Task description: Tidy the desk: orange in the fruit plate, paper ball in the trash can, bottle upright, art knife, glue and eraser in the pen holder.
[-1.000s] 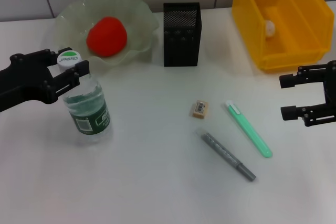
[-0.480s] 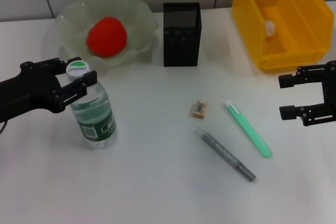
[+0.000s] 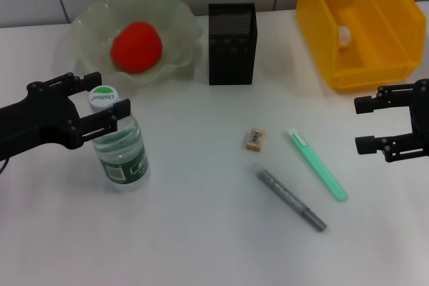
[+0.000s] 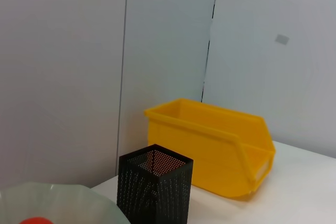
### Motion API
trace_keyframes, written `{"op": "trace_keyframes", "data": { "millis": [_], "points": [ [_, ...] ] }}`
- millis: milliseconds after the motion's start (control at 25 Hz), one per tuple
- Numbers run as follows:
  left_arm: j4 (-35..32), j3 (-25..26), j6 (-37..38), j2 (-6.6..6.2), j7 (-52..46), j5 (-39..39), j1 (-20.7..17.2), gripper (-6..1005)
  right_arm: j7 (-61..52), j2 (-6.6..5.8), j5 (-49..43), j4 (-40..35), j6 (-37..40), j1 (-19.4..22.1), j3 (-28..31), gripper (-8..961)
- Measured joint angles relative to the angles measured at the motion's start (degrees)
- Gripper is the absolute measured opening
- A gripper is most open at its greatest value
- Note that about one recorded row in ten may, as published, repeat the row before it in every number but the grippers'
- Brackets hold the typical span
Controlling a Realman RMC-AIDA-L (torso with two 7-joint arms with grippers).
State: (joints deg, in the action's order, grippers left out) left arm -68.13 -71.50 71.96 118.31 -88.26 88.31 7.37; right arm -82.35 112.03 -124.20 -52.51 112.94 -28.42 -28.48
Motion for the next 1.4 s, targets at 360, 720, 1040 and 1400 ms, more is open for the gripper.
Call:
{"op": "trace_keyframes", "data": {
  "millis": [360, 720, 1040, 1400],
  "points": [
    [-0.7, 0.3, 2.1, -0.02, -0.9, 0.0, -0.4, 783, 0.0, 0.12, 0.0, -0.2, 0.2, 0.4, 0.0, 744],
    [-4.9, 8.1, 10.5, 0.01, -5.2, -0.3, -1.2, 780, 0.0, 0.13, 0.3, -0.2, 0.7, 0.4, 0.0, 744],
    [-1.8, 24.5, 28.6, -0.96, -3.8, 2.3, -0.5, 777, 0.1, 0.44, 0.8, -0.5, 0.8, 0.5, 0.7, 744],
    [13.0, 26.6, 34.6, -0.75, 9.3, 10.7, -1.3, 777, 0.0, 1.70, 3.5, -3.1, 0.3, 1.8, 1.0, 744]
  ]
}}
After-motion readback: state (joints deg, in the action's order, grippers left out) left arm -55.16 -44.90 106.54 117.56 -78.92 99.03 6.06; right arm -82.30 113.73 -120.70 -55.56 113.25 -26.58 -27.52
